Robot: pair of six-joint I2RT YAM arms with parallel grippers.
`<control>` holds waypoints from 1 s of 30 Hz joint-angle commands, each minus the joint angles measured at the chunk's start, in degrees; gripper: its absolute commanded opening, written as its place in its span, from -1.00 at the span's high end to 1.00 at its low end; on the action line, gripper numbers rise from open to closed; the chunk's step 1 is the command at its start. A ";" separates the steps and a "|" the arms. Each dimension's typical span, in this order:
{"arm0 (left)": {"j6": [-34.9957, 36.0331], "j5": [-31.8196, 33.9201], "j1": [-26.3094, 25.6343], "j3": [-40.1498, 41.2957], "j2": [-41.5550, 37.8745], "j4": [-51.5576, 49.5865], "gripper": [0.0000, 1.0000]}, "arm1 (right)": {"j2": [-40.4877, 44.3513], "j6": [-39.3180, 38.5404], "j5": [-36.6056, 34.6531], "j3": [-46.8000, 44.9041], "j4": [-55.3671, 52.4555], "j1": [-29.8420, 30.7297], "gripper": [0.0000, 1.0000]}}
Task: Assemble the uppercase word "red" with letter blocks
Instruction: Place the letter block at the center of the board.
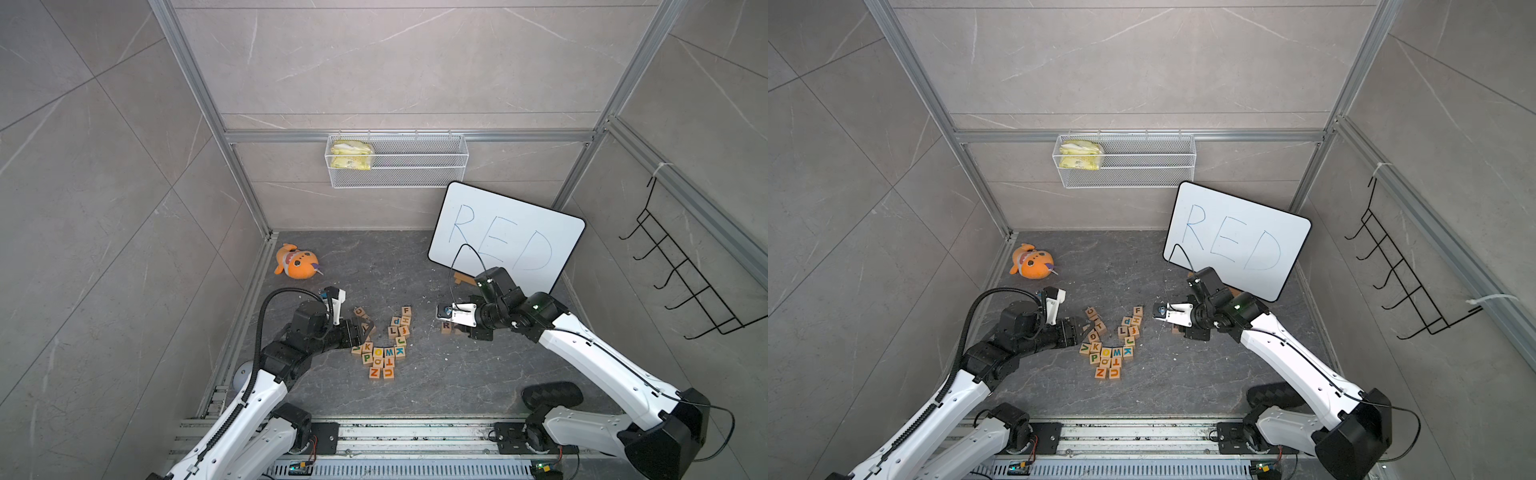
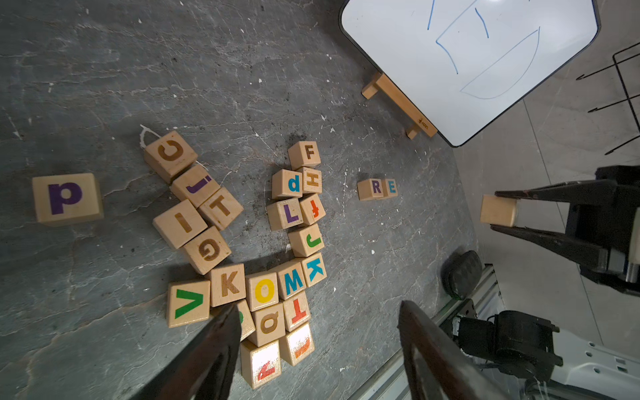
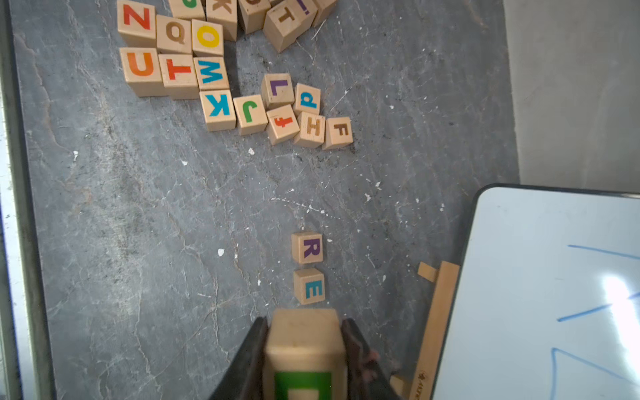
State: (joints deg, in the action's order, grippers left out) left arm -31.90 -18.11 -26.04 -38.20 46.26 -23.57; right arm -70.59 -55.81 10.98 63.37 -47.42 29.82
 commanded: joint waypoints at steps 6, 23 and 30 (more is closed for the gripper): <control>3.50 -0.22 -1.12 -2.96 0.57 1.07 -0.52 | -4.67 -14.19 8.55 -6.22 1.47 -13.30 1.00; 3.58 -0.57 -1.07 -0.35 -2.67 1.51 -0.52 | -18.82 -20.53 11.63 -9.15 11.71 -23.06 1.00; 3.52 -0.84 -0.99 0.05 -3.54 1.82 -0.52 | -22.62 -21.93 11.87 -8.74 11.40 -23.12 1.00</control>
State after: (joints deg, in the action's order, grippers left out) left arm -28.93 -18.11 -27.03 -38.65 43.64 -23.53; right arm -91.83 -76.18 21.30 54.65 -35.70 6.98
